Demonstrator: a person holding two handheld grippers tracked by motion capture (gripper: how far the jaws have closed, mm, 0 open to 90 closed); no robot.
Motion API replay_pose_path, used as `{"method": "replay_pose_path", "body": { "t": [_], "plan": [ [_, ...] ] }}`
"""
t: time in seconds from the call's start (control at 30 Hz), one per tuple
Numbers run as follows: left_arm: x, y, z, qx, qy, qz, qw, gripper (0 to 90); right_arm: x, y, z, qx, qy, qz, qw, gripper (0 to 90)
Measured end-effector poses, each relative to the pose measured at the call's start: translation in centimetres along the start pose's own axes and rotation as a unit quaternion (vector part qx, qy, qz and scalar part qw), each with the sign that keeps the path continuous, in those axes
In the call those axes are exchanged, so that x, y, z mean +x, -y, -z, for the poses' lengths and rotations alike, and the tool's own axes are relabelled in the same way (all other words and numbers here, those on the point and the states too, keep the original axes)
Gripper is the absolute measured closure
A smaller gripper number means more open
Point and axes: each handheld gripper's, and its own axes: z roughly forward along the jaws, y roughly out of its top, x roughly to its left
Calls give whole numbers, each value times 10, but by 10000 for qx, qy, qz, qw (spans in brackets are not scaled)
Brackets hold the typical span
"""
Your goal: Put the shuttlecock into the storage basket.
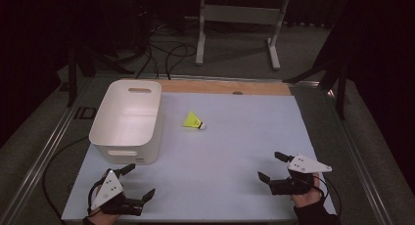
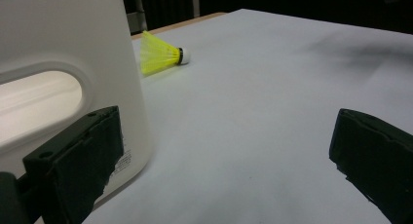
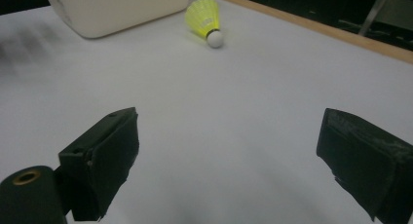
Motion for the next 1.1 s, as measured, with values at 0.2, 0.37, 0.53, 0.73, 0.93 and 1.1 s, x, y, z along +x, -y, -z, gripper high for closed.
{"method": "replay_pose_path", "body": {
  "t": [0.2,0.37,0.53,0.73,0.93,1.1],
  "plan": [
    [0,0,0,2,1,-6,10000,0,-4,-16,1,13,63,95,9999,83],
    [0,0,0,1,11,-7,10000,0,-9,-31,-4,58,-73,99,9999,83],
    [0,0,0,4,27,-5,10000,0,-11,-47,-13,99,-270,226,9993,82],
    [-1,-1,0,0,36,-7,10000,0,-12,-63,-25,50,-371,364,9986,82],
    [-1,-1,1,-9,44,-6,10000,0,-12,-73,-38,116,-447,453,9979,82],
    [-1,-1,1,-20,42,-2,10000,0,-11,-82,-47,166,-473,521,9974,82]
  ]
}}
